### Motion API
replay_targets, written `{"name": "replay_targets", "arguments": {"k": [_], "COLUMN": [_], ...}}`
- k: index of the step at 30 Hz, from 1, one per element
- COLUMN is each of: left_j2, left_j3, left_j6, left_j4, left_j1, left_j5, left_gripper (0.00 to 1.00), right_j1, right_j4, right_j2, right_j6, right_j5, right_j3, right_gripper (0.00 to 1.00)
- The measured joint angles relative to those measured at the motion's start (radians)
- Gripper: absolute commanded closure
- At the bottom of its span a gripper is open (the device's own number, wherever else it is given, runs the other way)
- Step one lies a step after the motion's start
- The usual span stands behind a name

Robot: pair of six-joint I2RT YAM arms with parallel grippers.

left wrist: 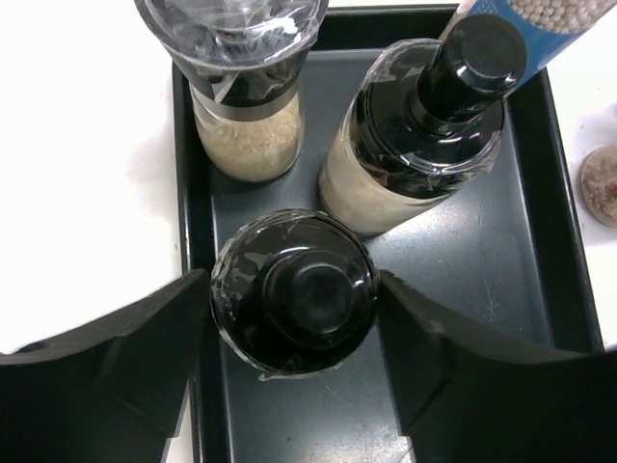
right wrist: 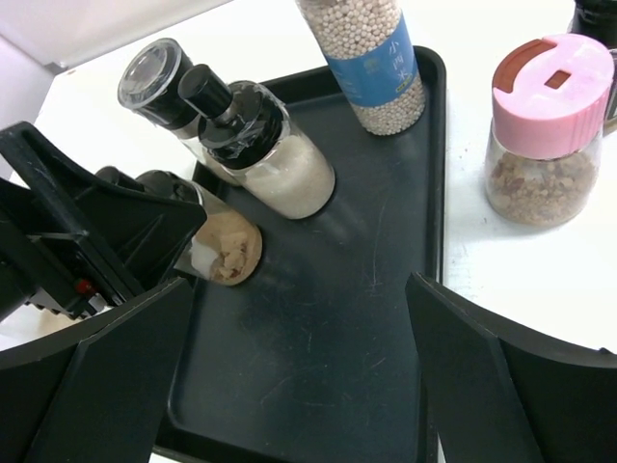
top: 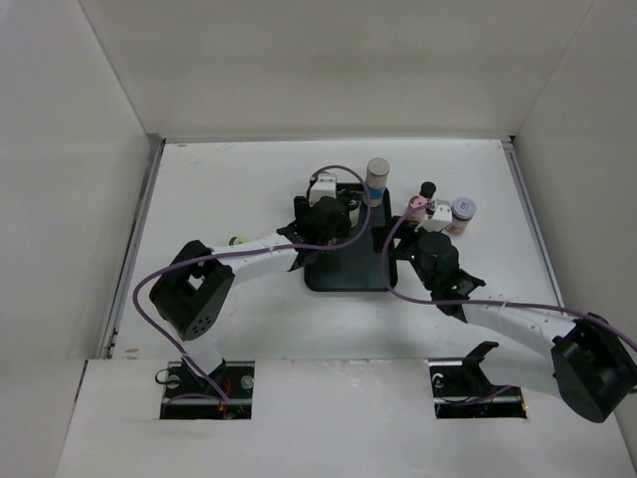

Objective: Organize the condiment bottles

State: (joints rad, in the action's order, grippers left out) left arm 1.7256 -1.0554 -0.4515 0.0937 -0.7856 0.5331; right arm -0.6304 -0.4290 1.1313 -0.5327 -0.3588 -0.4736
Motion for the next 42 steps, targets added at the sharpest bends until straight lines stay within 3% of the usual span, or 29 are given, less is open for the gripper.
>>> {"name": "replay_targets", "arguments": {"k": [5, 7, 11, 14, 18, 21, 26, 28, 34, 42], "left_j2": [-0.016, -0.045, -0.156, -0.288, -0.478, -0.571, -0.608, -0.612, -0.613, -0.613], "left_j3": [0.006, 0.023, 0.090, 0.169, 0.301, 0.410, 0.566, 0.624, 0.705, 0.742], "left_j6": [0.001, 0.002, 0.005, 0.011, 0.012, 0.011, -0.005, -0.015, -0.055, -0.103], "left_j4": [0.029, 0.035, 0.067, 0.124, 0.251, 0.347, 0.401, 0.421, 0.512, 0.584], "left_j1": [-0.001, -0.003, -0.010, -0.016, -0.021, -0.021, -0.006, 0.002, 0.011, 0.010], "left_j5": [0.005, 0.004, 0.000, 0.001, 0.012, 0.037, 0.053, 0.052, 0.029, 0.006], "left_gripper": [0.10, 0.08, 0.05, 0.05, 0.06, 0.06, 0.06, 0.06, 0.06, 0.06], "right_j1": [0.009, 0.016, 0.023, 0.030, 0.041, 0.060, 0.175, 0.238, 0.349, 0.381], "right_j4": [0.000, 0.000, 0.001, 0.009, 0.091, 0.160, 0.235, 0.267, 0.421, 0.534], "right_j2": [0.000, 0.000, -0.003, -0.008, -0.010, 0.010, 0.124, 0.186, 0.395, 0.347], "right_j6": [0.000, 0.000, -0.003, -0.009, -0.012, 0.006, 0.066, 0.092, 0.154, 0.167], "right_j5": [-0.001, -0.001, -0.006, -0.009, -0.036, -0.071, -0.132, -0.146, -0.166, -0.220], "right_j3": [0.000, 0.000, 0.000, -0.002, -0.050, -0.144, -0.374, -0.459, -0.650, -0.546], "right_gripper": [0.03, 0.16, 0.62, 0.76, 0.80, 0.73, 0.18, 0.07, 0.04, 0.04]}}
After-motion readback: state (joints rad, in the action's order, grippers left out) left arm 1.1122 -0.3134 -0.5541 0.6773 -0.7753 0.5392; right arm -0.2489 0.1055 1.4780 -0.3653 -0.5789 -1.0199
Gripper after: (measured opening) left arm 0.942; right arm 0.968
